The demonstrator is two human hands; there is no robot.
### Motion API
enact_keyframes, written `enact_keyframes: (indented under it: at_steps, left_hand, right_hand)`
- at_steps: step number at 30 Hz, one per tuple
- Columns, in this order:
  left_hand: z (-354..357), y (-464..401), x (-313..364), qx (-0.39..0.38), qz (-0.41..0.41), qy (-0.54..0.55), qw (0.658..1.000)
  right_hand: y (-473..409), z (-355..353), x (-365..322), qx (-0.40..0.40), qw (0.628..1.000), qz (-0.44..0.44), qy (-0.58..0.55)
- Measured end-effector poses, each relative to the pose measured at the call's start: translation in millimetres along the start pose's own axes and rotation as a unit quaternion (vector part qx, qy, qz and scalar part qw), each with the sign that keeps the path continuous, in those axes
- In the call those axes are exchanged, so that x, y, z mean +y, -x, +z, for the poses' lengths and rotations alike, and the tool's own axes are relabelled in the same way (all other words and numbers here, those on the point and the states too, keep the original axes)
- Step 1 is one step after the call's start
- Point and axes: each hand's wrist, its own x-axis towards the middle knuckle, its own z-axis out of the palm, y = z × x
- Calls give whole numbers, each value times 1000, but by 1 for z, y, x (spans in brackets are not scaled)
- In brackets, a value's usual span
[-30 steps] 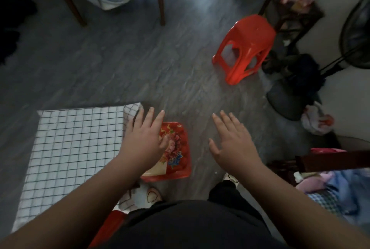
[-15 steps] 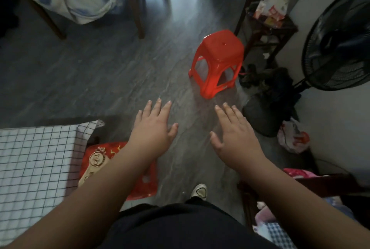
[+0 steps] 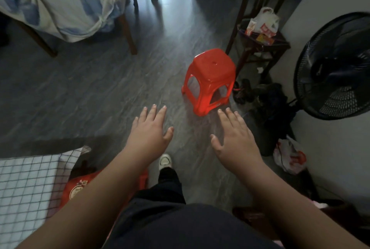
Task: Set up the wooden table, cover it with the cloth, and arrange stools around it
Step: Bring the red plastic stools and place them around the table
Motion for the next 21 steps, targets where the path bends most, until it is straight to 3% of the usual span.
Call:
enact_keyframes:
  at_steps: [13, 21]
  left_hand:
    - [-64, -256, -13, -33, 62, -25, 997]
    - [-68, -376, 31, -56, 91, -22, 994]
  right_hand:
    - [-234, -16, -14, -26, 997, 72, -2]
    - [-343, -37, 30, -33, 994, 107, -4]
